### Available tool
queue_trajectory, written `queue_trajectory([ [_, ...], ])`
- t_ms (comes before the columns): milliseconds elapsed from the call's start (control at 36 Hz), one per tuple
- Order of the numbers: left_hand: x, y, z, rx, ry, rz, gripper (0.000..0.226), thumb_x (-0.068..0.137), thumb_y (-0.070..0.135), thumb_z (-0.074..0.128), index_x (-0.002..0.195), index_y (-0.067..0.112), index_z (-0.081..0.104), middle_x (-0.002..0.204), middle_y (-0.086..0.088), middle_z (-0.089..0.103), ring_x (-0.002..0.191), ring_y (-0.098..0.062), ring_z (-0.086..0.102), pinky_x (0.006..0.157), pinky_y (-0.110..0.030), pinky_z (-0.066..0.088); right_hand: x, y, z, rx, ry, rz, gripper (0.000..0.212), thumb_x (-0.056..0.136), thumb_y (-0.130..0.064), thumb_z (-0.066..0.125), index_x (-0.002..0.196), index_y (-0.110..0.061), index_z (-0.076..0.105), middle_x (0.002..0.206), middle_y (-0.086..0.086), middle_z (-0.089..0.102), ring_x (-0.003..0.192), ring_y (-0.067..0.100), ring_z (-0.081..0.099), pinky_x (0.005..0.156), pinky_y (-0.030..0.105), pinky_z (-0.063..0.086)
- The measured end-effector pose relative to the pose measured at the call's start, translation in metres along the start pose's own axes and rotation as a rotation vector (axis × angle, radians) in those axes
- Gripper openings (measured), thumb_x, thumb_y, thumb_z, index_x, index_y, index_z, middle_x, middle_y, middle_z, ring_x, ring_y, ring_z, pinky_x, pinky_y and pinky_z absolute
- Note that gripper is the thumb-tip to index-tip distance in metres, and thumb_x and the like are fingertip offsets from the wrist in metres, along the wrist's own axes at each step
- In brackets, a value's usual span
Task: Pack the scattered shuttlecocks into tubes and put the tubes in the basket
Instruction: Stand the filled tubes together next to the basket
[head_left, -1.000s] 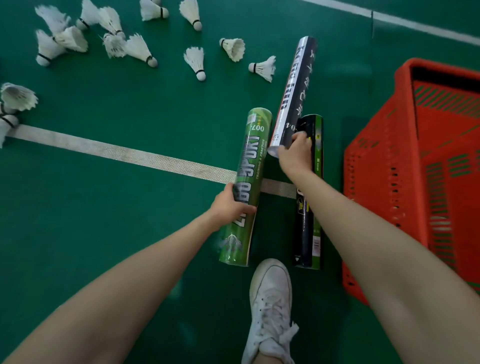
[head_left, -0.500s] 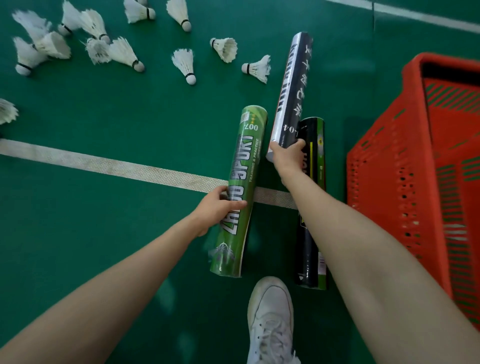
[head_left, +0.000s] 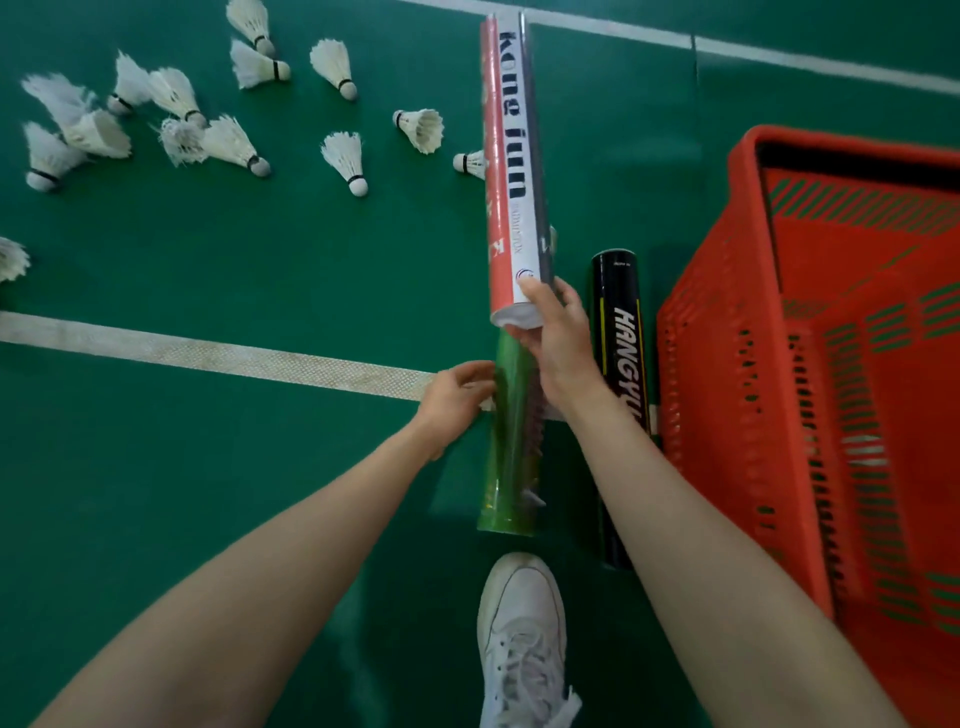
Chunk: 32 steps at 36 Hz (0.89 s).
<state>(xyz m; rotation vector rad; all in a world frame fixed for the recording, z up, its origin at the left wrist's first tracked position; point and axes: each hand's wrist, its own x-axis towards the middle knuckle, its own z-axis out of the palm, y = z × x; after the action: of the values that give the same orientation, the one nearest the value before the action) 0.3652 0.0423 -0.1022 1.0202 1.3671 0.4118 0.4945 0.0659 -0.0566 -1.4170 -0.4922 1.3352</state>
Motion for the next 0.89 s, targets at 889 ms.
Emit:
queue_trajectory([
  [889,-0.194,0.115,-0.195,-0.249,0.239,0.202,0.062,0.067,0.000,0.082,0.117,0.008,0.045,0.102,-0.008,0.064,0.083,-0.020,0.066,0.057,-0.028,0.053,-0.156,-0.148,0.187,-0.611,-0.523,-0.205,0.072,0.091,-0.035,0.061,0.147,-0.019,0.019,0.141,0.007,0.043,0.120,0.019,0.049,0.104,0.039,0.040],
])
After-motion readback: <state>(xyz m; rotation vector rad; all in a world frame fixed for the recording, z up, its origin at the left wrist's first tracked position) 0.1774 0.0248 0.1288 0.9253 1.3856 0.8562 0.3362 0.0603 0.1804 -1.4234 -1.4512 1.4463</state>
